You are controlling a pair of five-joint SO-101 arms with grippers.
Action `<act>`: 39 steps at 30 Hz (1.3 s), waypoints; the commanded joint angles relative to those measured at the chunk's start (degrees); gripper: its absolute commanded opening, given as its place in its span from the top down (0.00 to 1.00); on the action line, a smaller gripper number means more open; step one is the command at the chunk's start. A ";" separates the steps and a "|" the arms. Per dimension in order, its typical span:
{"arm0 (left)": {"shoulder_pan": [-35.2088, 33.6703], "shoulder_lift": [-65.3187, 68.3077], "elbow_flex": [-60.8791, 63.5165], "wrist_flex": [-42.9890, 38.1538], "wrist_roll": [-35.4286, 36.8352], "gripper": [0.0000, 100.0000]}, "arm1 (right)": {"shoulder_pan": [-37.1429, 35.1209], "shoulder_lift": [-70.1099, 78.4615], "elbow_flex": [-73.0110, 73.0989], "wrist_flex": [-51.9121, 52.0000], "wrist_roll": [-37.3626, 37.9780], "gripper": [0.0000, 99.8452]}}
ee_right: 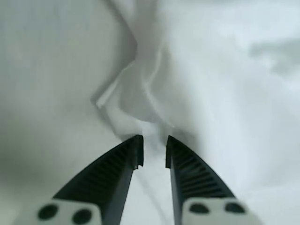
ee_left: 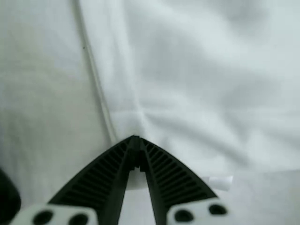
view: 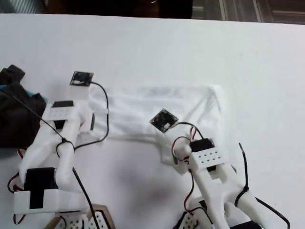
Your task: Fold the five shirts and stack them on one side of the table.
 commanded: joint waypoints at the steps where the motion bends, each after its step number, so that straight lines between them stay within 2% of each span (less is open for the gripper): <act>1: 0.62 -2.02 -0.22 -0.88 0.00 0.97 | 0.75 -1.36 -0.26 -1.98 0.26 0.92; 5: 0.62 -2.02 -0.22 -0.88 0.00 0.97 | 0.75 -1.36 -0.26 -2.95 0.35 0.92; 9: 0.62 -2.02 -0.22 -0.88 0.00 0.97 | 0.75 -1.36 -0.26 -2.95 0.44 0.98; 13: 0.62 -2.02 -0.22 -0.88 0.00 0.97 | 0.66 -2.07 -0.70 -2.68 0.44 0.98; 19: 0.62 -2.02 -0.22 -0.88 -0.09 0.97 | 0.31 -2.07 -6.68 5.49 0.53 0.98; 22: 0.62 -2.02 -0.22 -0.88 -0.09 0.97 | 0.66 -1.71 -8.88 6.37 0.53 0.98; 25: 0.62 -2.02 -0.22 -0.88 -0.09 0.97 | 0.66 -1.36 -9.14 3.47 0.09 0.97; 30: 0.62 -2.02 -0.22 -0.88 -0.18 0.97 | 0.48 2.07 -8.35 -0.04 0.00 0.84; 39: 0.62 -2.02 -0.22 -0.88 -0.26 0.97 | 0.66 12.26 -8.62 -5.05 0.44 0.87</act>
